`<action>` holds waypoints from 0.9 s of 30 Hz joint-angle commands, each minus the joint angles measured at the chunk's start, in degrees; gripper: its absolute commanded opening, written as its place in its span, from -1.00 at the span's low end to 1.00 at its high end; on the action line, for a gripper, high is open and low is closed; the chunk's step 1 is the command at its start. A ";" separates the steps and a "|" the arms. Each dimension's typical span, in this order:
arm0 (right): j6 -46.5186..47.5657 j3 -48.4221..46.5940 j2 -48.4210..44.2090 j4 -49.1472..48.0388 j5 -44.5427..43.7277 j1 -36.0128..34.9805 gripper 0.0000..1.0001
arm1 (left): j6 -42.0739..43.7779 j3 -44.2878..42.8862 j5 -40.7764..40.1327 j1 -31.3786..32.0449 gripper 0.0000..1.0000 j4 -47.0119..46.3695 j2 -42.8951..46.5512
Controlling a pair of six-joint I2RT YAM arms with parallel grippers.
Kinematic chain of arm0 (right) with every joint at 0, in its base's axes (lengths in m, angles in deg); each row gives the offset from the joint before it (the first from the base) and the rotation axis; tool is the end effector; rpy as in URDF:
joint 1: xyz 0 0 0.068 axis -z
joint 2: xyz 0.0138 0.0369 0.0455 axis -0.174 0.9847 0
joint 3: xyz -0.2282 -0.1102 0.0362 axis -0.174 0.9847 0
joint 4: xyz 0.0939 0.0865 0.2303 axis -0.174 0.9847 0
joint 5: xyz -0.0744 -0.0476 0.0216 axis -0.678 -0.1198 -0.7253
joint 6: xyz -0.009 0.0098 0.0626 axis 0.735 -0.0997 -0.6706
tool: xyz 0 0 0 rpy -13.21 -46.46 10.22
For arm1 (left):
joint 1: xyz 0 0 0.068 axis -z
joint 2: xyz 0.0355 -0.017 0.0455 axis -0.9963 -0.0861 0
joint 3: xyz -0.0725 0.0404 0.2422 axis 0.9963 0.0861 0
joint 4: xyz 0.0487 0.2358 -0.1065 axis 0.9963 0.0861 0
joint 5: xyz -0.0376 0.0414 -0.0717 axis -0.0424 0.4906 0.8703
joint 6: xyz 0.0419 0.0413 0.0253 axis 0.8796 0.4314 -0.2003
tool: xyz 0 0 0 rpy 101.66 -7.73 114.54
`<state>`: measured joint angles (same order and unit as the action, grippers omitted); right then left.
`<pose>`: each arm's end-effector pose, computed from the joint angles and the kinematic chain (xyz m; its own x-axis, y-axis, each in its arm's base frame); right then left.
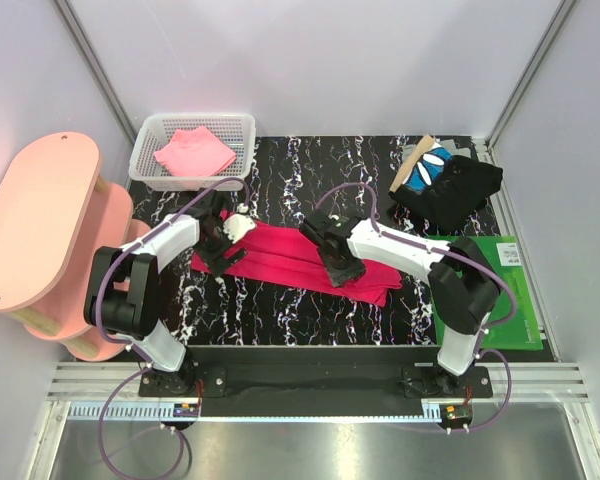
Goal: Fold and stack the t-shirts
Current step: Fold the other side of the tshirt into a rectangle
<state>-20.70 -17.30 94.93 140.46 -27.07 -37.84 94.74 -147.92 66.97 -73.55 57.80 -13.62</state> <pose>0.2389 0.2462 0.1769 -0.8678 -0.4446 -0.2217 -0.4141 0.8939 -0.1718 0.2970 -0.0613 0.1503 -0.5909 0.7757 -0.2217 0.7614 0.6270 0.1645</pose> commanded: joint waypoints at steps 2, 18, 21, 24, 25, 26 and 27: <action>0.10 0.24 3.76 -0.79 -1.99 -0.48 -0.31 | -0.59 -1.86 1.58 -0.17 0.93 0.04 0.64; 3.79 -20.49 11.66 3.78 -17.47 0.66 -0.92 | 1.17 0.25 0.08 -0.61 0.92 -0.83 1.69; 3.88 -22.51 15.00 3.51 -18.95 2.14 -0.92 | 1.69 0.60 -0.45 -0.70 0.92 -0.92 2.22; 3.79 -24.54 17.99 3.51 -20.80 4.77 -0.93 | 2.04 1.04 -0.53 -0.79 0.92 -0.92 2.40; 3.79 -24.89 18.44 3.51 -21.07 5.57 -0.93 | 2.05 1.13 -0.71 -0.79 0.92 -1.10 2.40; 3.44 -25.16 18.88 3.51 -21.59 6.54 -0.93 | 2.31 1.22 -0.80 -0.87 0.92 -1.01 2.31; 3.35 -25.68 19.58 3.69 -21.68 7.33 -0.93 | 2.40 1.57 -0.88 -0.87 0.91 -1.10 2.40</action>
<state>-17.38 -39.59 112.59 143.50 -44.01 -34.51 95.77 -147.22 66.68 -74.01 57.78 -13.42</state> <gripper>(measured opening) 0.040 0.962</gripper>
